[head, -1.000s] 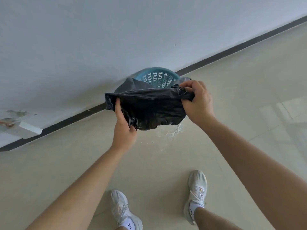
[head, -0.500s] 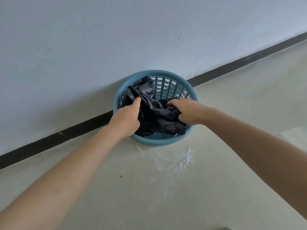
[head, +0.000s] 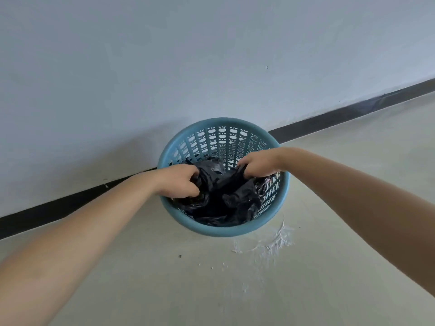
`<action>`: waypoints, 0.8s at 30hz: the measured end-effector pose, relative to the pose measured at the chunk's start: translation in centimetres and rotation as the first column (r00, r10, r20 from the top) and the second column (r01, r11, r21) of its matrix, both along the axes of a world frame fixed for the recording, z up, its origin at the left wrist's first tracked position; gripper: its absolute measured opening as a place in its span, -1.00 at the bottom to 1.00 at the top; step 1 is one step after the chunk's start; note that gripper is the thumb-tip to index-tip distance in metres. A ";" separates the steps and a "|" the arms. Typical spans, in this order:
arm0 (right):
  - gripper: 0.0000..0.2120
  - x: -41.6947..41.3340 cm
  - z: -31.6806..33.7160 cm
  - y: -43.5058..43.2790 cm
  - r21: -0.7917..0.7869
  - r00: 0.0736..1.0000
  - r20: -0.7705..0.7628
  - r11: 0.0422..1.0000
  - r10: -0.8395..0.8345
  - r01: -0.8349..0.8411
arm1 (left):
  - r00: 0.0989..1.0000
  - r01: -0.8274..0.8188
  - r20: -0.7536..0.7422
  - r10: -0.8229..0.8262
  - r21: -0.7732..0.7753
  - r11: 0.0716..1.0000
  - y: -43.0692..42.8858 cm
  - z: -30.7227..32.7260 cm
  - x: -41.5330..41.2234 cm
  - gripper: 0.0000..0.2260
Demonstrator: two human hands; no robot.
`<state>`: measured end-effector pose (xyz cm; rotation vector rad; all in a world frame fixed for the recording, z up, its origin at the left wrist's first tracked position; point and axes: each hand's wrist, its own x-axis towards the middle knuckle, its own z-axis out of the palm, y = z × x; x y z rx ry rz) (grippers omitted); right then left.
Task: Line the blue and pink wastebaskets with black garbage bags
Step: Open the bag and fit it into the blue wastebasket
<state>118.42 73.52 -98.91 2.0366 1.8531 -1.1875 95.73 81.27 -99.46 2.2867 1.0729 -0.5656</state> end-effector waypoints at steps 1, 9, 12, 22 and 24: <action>-0.94 0.0 -0.3 -0.2 0.021 1.000 -0.030 1.000 0.011 -0.010 | 0.997 -0.034 0.070 0.033 0.015 0.999 0.1 0.1 -0.4 -0.47; -0.48 1.6 0.7 -1.2 0.407 0.962 0.142 0.899 -0.235 0.160 | 0.835 -0.323 0.550 0.006 0.481 0.815 1.2 2.3 0.2 -0.76; -0.65 2.5 1.5 -1.5 0.695 0.867 0.235 0.700 -0.439 0.166 | 0.839 -0.354 0.543 0.043 0.483 0.801 2.7 3.1 0.0 -0.60; -0.58 2.6 2.0 -1.4 0.682 0.759 0.650 0.469 -0.035 -0.562 | 0.841 -0.429 0.528 0.113 0.526 0.735 5.1 0.3 -0.5 -0.59; -0.60 2.4 1.9 -0.9 0.662 0.750 0.661 0.464 0.010 -0.589 | 0.866 -0.413 0.485 0.121 0.556 0.722 5.3 -0.2 -0.3 -0.56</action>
